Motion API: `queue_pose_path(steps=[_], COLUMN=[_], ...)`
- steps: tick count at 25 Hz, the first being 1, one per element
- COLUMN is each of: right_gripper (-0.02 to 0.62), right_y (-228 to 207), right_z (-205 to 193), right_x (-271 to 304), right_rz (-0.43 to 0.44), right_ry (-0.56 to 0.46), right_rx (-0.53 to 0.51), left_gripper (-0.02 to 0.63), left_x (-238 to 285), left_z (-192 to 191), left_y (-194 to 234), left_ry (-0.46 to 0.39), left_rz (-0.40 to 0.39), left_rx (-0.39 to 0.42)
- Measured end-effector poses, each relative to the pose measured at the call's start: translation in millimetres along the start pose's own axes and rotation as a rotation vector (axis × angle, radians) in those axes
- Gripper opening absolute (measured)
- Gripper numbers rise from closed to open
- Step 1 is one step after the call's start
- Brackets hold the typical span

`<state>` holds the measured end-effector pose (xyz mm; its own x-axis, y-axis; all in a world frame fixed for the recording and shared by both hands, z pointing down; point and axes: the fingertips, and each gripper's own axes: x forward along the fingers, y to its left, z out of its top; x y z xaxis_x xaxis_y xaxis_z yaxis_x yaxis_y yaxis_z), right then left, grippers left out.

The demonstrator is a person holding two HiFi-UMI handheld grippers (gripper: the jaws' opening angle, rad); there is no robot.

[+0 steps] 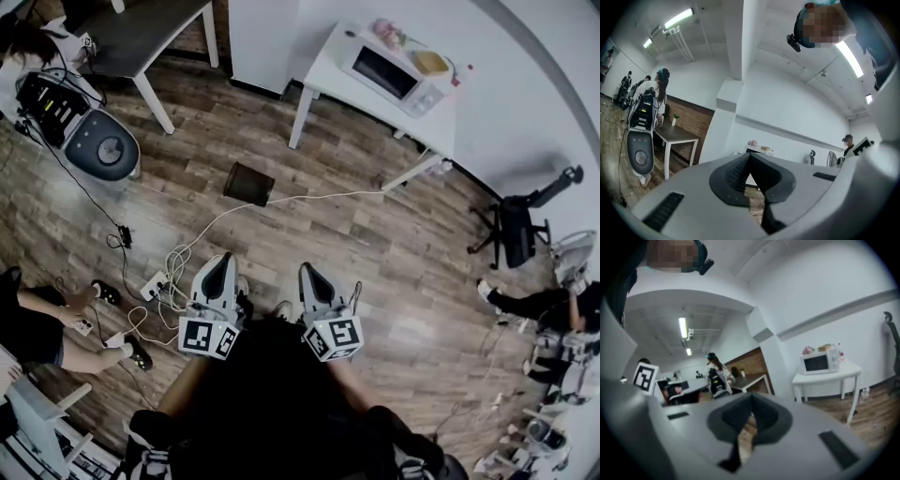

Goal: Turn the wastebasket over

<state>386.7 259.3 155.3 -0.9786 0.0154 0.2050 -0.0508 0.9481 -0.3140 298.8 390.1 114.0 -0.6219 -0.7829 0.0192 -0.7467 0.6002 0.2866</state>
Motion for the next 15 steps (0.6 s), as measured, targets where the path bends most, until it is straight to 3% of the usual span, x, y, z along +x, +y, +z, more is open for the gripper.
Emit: queue_pose_path(steps=[15], right_gripper=[0.032], right_y=[16], right_z=[4], right_x=[42], right_rz=[-0.051], right_ry=[-0.011], right_rx=[0.019], left_gripper=[0.034], left_x=[19], left_z=[2], left_y=[55], left_ry=[0.034], left_rz=[-0.016], left_rx=[-0.040])
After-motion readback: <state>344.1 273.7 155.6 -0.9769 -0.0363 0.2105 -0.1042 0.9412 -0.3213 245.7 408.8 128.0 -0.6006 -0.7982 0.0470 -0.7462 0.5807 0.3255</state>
